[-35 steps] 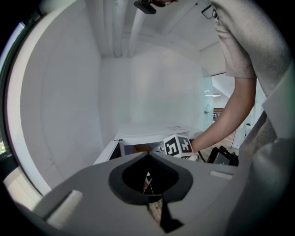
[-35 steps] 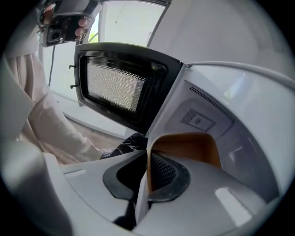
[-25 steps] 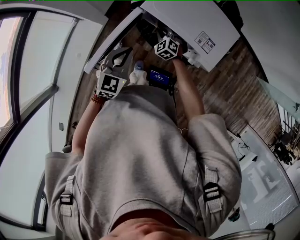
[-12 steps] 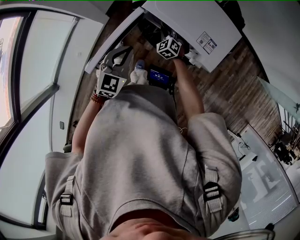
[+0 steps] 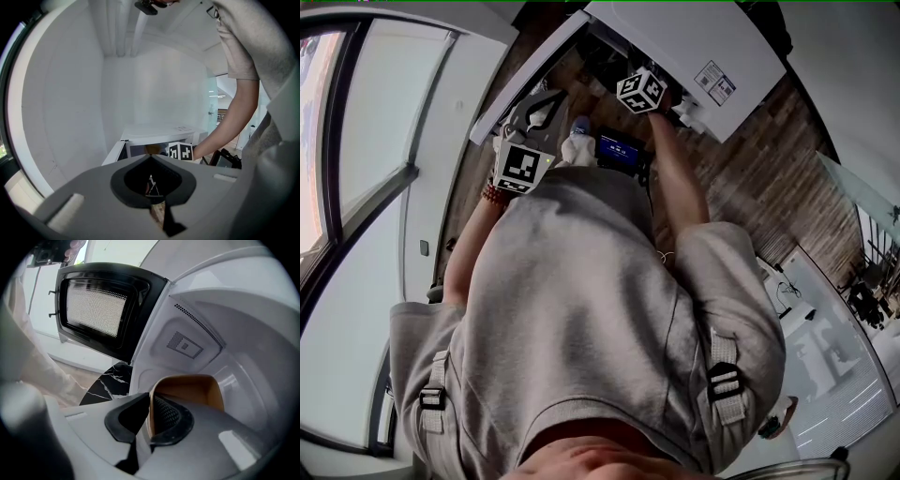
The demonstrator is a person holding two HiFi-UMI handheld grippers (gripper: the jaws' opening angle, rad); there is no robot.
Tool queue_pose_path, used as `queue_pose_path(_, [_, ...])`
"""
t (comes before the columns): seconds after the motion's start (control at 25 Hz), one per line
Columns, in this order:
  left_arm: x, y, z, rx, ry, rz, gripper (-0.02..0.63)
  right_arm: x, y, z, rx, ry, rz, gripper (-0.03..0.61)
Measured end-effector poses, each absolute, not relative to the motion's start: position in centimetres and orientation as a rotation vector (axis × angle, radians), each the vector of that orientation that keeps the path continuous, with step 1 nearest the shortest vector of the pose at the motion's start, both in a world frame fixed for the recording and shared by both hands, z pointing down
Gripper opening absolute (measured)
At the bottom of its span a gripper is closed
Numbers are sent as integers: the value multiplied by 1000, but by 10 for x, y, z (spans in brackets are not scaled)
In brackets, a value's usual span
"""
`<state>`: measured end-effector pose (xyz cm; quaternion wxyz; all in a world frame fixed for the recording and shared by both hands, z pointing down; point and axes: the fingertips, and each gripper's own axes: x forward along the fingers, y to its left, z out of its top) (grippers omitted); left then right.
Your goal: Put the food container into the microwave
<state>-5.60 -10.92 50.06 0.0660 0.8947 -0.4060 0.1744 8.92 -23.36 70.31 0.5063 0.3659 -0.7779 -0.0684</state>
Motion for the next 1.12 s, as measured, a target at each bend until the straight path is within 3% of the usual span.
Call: queue_pose_path(1.12, [-68,-100,507,2686,-1223,515,-2,92,-229,713,895,-1826,-171,49])
